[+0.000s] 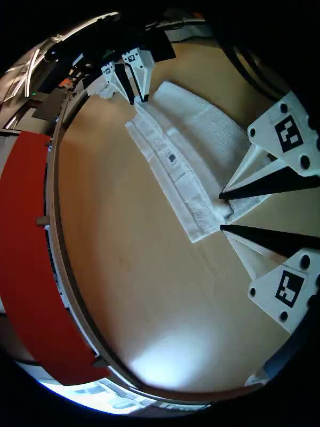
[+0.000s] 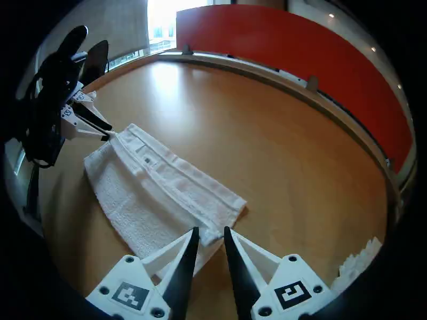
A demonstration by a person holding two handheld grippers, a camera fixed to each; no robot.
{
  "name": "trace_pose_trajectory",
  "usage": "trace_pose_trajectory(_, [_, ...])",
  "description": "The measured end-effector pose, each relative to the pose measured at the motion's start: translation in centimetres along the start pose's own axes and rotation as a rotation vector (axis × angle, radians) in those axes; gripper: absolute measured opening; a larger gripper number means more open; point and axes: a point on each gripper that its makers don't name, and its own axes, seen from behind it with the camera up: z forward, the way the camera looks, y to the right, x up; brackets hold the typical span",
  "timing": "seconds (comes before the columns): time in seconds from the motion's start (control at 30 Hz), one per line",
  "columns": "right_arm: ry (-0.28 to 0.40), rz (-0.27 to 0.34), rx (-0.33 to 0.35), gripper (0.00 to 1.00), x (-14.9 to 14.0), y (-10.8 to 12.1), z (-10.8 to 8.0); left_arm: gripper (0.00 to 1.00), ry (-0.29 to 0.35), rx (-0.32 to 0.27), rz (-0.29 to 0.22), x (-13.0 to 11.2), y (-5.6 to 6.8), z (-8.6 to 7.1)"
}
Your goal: Fold towel
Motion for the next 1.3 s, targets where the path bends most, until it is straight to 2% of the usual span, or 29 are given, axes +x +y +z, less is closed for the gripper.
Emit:
trace_pose_trajectory(0.17, [0.005, -0.001, -0.022, 0.5, 0.2, 0.7, 0.1, 0.34, -0.002, 0.023, 0.026, 0.1, -0.6, 0.3])
trace_pose_trajectory(0.4, [0.011, 0.001, -0.047, 0.54, 0.6, 1.5, 0.2, 0.37, 0.018, 0.046, 0.025, 1.0, -1.1, 0.1])
trace_pose_trajectory(0.5, [0.015, 0.004, -0.054, 0.63, 0.7, 1.6, 0.1, 0.38, 0.028, 0.049, 0.015, 1.4, -1.2, -0.2])
trace_pose_trajectory(0.57, [0.016, 0.003, -0.059, 0.73, 0.7, 1.7, 0.1, 0.47, 0.031, 0.047, 0.004, 1.5, -1.3, -0.4])
trace_pose_trajectory(0.67, [0.024, 0.001, -0.065, 0.91, 0.7, 1.6, -0.1, 0.81, 0.038, 0.052, -0.012, 1.5, -1.6, -0.7])
trace_pose_trajectory(0.7, [0.026, 0.002, -0.066, 0.94, 0.7, 1.6, -0.2, 0.92, 0.039, 0.053, -0.015, 1.4, -1.7, -0.7])
trace_pose_trajectory(0.9, [0.038, 0.014, -0.066, 0.95, 0.8, 1.4, -0.5, 0.94, 0.039, 0.057, -0.034, 1.1, -1.9, -1.0])
trace_pose_trajectory(1.3, [0.047, 0.022, -0.06, 0.95, 0.5, 0.6, -1.3, 0.94, 0.037, 0.065, -0.047, 0.4, -1.5, -1.7])
